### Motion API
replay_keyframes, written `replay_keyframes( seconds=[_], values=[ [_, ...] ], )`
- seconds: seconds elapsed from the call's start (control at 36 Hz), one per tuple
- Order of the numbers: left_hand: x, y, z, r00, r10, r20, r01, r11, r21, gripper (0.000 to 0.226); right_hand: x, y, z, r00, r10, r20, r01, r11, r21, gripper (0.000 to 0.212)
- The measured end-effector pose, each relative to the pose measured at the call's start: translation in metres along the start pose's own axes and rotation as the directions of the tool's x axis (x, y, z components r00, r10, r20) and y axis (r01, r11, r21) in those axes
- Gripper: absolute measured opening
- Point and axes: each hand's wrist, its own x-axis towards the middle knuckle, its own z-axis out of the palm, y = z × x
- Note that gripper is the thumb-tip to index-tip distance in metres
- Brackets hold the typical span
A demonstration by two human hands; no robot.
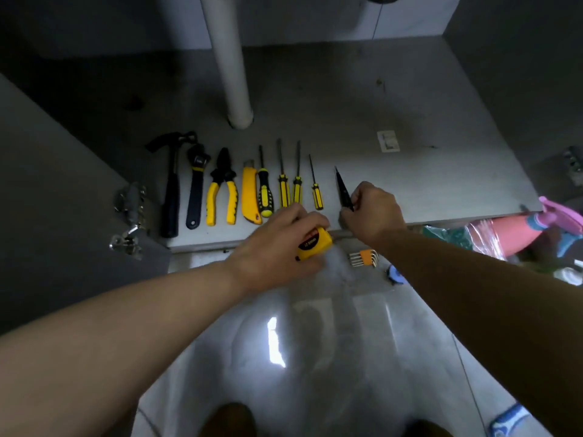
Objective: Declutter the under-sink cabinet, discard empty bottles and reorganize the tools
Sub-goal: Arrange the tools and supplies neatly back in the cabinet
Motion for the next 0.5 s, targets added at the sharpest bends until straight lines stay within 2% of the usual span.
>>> replay_keyframes(
  seconds=[0.14,0.28,0.36,0.44,0.5],
  values=[
    [0.023,-0.010,-0.038,0.990,-0.124,-0.073,0.125,0.992,0.021,0.066,0.016,-0.014,0.009,0.998,0.061,-0.012,-0.061,0.998,-0.016,0.019],
    [0.064,-0.020,-0.055,0.936,-0.279,-0.213,0.266,0.960,-0.088,0.063,0.015,-0.013,0.012,0.997,0.059,-0.051,-0.056,0.997,0.060,0.021],
    [0.097,-0.029,-0.063,0.913,-0.321,-0.253,0.294,0.946,-0.138,0.060,0.013,-0.009,0.008,0.999,0.030,-0.037,-0.025,0.991,0.132,0.021],
    [0.132,-0.040,-0.068,0.907,-0.332,-0.258,0.324,0.943,-0.075,0.059,0.012,-0.004,0.005,0.999,-0.019,-0.040,0.026,0.983,0.183,0.016],
    [0.152,-0.046,-0.068,0.915,-0.323,-0.241,0.321,0.946,-0.047,0.059,0.011,-0.001,0.003,0.994,-0.061,-0.093,0.078,0.980,0.185,0.009]
  ],
)
